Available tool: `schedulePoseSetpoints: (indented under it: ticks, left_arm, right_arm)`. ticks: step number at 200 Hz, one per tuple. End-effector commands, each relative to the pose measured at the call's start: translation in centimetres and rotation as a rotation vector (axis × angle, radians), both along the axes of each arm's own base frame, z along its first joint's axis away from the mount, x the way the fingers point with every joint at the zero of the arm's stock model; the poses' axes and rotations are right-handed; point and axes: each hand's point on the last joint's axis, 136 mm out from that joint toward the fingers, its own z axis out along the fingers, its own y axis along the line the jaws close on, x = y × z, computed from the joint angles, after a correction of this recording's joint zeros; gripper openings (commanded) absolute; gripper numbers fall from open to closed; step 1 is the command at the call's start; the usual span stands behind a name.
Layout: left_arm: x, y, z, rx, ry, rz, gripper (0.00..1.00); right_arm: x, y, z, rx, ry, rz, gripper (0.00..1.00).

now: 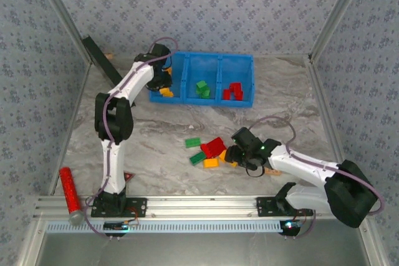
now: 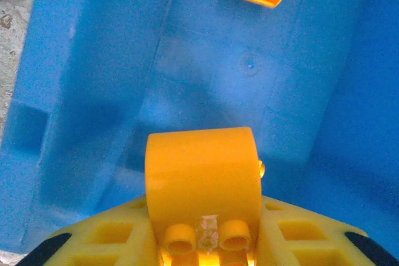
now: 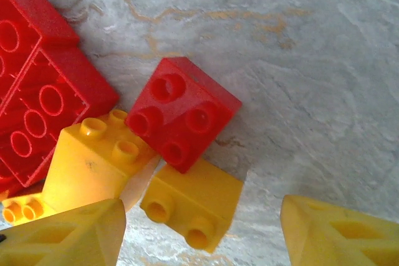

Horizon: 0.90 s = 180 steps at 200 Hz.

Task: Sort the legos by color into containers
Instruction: Place the lego in the container.

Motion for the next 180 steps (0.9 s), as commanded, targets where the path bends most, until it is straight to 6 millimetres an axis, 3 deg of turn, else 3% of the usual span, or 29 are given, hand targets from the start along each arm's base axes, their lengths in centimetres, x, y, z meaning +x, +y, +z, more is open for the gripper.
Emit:
schedulePoseSetpoints:
  ticks: [1, 35, 73, 122, 156, 180]
  left_arm:
    - [0.6, -0.5, -0.7, -0.008, 0.009, -0.021, 0.36]
    - [0.9, -0.9, -1.6, -0.011, 0.035, -0.027, 0.36]
    - [1.0, -0.8, -2.0, 0.001, 0.043, -0.035, 0.40]
    - [1.1, -1.0, -1.8, 0.005, 0.036, -0.052, 0.54]
    - [1.6, -1.7, -0.4, -0.019, -0.002, -0.071, 0.59]
    - [1.8, -2.4, 1.8, -0.036, -0.045, -0.092, 0.61]
  right_arm:
    - [0.2, -0.4, -0.9, -0.048, 0.007, -0.007, 0.70]
    - [0.4, -0.3, -1.3, -0.070, 0.019, 0.001, 0.69]
    - [-0.4, -1.1, -1.5, -0.108, 0.042, -0.003, 0.54]
    - [-1.3, -1.9, -1.5, -0.118, 0.049, -0.011, 0.45]
    - [-1.4, -2.0, -1.8, -0.123, 0.053, -0.015, 0.41]
    - [-1.5, -2.1, -1.9, -0.129, 0.054, -0.011, 0.38]
